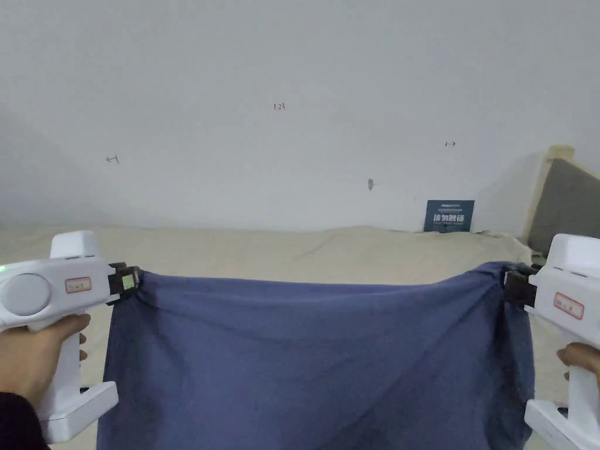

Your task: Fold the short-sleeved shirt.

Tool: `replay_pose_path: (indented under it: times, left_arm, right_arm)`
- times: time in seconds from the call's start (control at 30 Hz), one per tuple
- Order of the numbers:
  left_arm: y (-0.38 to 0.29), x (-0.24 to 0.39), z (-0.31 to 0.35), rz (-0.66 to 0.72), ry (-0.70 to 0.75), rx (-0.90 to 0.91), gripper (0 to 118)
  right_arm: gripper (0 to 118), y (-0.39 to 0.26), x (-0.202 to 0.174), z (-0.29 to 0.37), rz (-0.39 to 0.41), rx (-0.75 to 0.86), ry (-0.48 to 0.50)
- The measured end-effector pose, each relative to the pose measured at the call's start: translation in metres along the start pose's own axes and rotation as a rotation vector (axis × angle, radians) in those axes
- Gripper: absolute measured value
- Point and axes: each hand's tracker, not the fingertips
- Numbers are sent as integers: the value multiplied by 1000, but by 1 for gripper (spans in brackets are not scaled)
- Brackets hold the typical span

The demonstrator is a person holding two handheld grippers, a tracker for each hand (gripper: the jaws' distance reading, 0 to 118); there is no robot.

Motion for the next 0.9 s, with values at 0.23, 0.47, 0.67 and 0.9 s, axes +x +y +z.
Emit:
replay_pose_path:
  times: [0.23,0.47,0.67,0.9]
  left_arm:
    - [80,7,23,-12,22,127,4]
    - [142,20,20,-17,28,230,4]
    - [182,30,-4,-24,23,276,4]
    - [150,37,-69,-53,34,200,4]
  right_arm:
    - [3,87,-40,0,25,142,17]
    - [3,159,-54,-10,34,257,17]
    - [3,195,-58,-22,43,320,9]
    - [3,151,-38,-75,91,226,-31]
